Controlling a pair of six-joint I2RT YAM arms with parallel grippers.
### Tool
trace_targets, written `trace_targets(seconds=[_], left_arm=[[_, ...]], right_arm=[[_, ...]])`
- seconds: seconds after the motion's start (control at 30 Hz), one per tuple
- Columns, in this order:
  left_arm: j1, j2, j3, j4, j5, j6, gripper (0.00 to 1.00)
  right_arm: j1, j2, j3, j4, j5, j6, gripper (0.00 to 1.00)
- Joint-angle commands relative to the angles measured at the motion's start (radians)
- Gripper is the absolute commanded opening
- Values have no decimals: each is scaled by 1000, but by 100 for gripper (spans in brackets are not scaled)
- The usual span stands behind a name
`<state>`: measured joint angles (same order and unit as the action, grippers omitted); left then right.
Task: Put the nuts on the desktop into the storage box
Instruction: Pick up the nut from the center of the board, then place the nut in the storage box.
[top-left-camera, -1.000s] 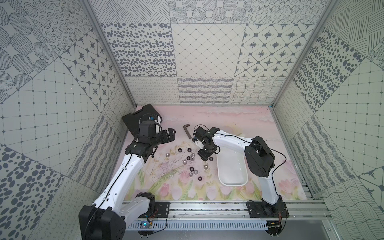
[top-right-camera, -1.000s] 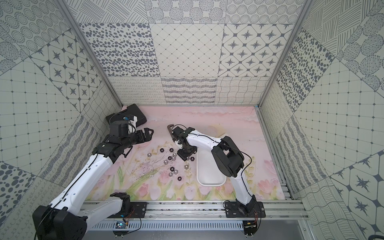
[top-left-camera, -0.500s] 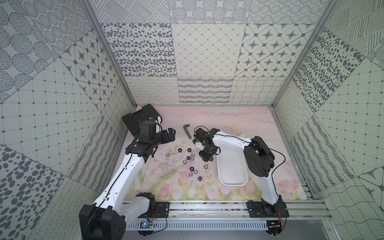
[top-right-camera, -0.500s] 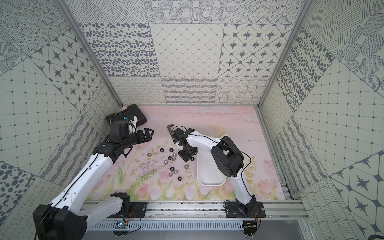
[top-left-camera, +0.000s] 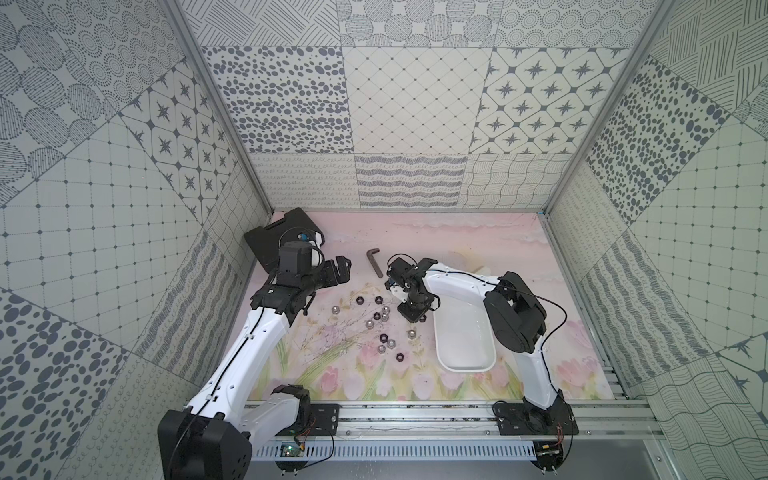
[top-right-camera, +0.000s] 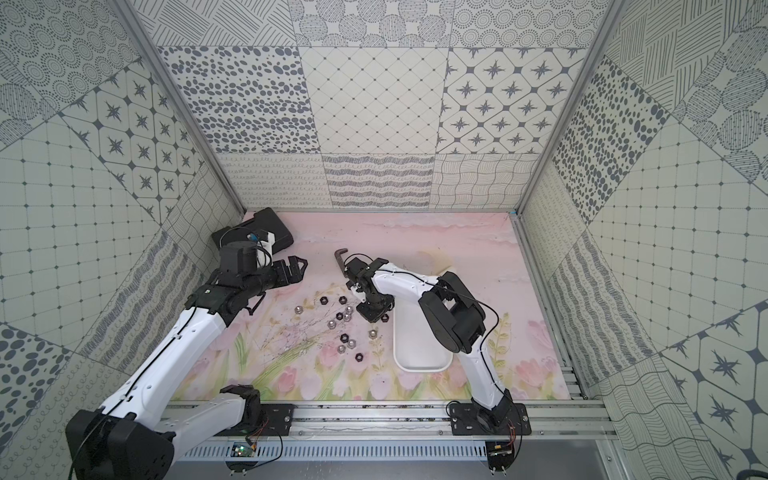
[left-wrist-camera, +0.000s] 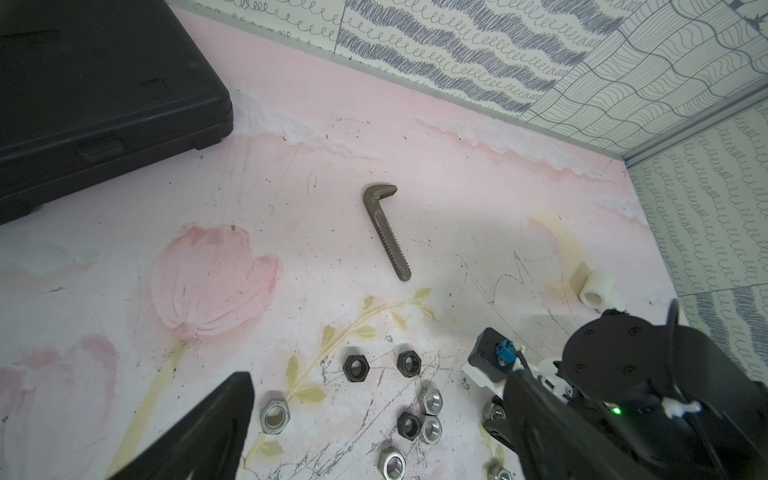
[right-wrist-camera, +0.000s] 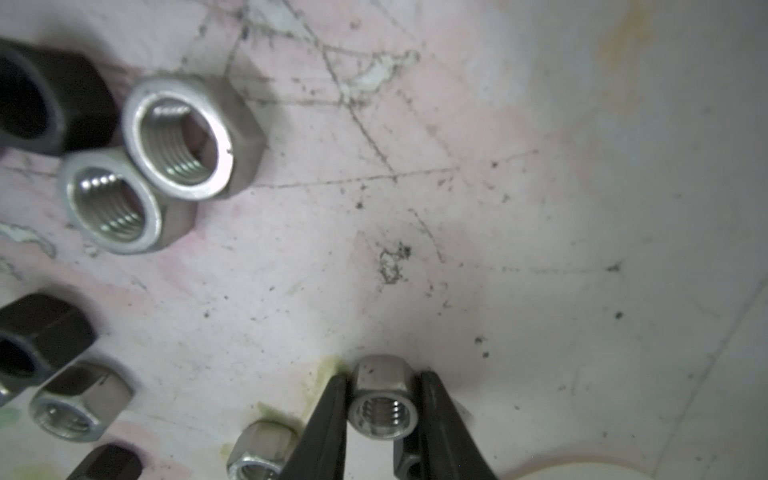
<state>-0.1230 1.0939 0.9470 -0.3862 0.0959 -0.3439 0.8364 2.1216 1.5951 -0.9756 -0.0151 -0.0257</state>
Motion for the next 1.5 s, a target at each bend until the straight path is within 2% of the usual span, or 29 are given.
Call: trace_targets(seconds=[0.0, 0.2, 0.33, 0.6, 0.93, 1.2, 1.47], left_arm=[[-2, -4, 0, -14, -4, 3, 99], [-2, 2, 7, -13, 4, 0, 99], [-2, -4, 9, -15, 5, 1, 99], [-1, -14, 8, -19, 7, 2, 99], [-2, -15, 10, -26, 13, -6, 99], [-1, -19, 12, -36, 8, -1, 99], [-1, -16, 10, -36, 9, 0, 99]], right_arm=[[6, -17, 16, 13, -14, 1, 20], [-4, -200, 25, 95, 15, 34, 18], [-53, -335, -18, 122, 38, 72, 20], [-192, -481, -275, 96, 84, 127, 22], [-209, -401, -411, 147, 73, 138, 21], [-209, -282, -372, 180, 95, 126, 25], [-204, -259, -338, 202, 81, 125, 28]])
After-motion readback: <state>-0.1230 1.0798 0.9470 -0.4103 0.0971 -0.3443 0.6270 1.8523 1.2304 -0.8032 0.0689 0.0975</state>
